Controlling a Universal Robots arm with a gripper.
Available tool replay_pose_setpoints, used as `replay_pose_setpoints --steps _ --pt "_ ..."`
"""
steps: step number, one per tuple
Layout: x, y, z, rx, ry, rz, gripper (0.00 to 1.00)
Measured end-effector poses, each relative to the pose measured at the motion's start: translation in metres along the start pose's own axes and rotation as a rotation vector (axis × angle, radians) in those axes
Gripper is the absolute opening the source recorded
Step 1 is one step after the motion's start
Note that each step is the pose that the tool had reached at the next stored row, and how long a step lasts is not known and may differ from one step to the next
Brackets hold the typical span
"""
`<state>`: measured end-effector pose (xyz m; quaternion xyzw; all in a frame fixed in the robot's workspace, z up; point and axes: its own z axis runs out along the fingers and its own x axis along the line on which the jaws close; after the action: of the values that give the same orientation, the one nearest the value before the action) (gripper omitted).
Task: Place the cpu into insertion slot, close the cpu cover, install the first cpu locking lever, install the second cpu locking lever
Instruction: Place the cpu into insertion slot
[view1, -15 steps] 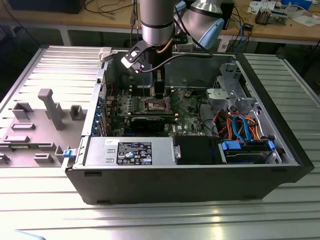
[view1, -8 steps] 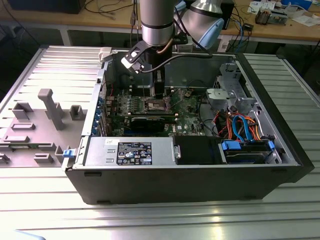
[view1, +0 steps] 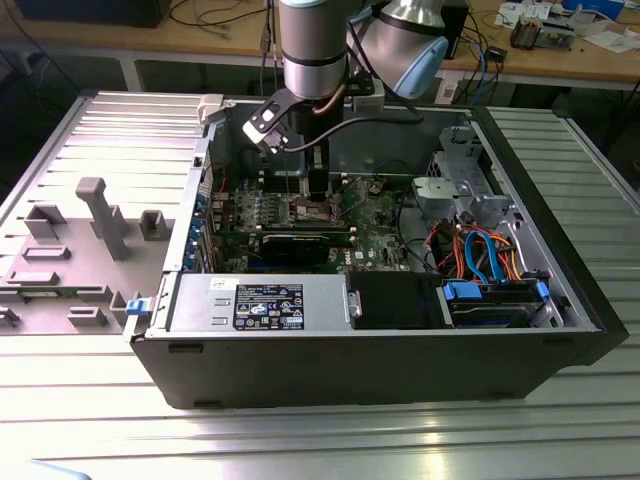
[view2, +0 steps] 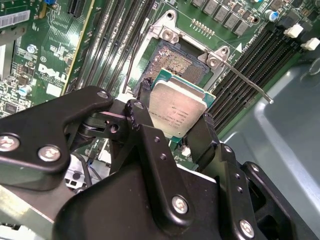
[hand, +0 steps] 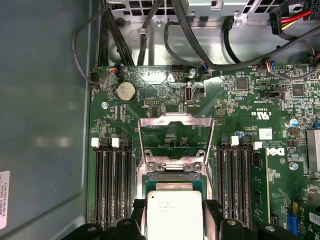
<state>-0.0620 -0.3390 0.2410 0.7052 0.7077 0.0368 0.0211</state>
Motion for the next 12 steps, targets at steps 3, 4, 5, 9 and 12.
replay_pose_setpoints --steps 3,4,5,9,12 --pt "0.0000 0.0000 0.0001 0.0000 -0.0001 0.000 0.54" --pt "0.0000 0.0000 0.0002 0.0000 0.0001 0.000 0.54" --pt "0.0000 0.0000 0.0002 0.0000 0.0001 0.000 0.54" --pt "0.0000 0.0000 0.0007 -0.0003 0.0003 0.000 0.54" --pt "0.0000 -0.0002 0.0026 -0.0005 0.0011 0.000 0.54"
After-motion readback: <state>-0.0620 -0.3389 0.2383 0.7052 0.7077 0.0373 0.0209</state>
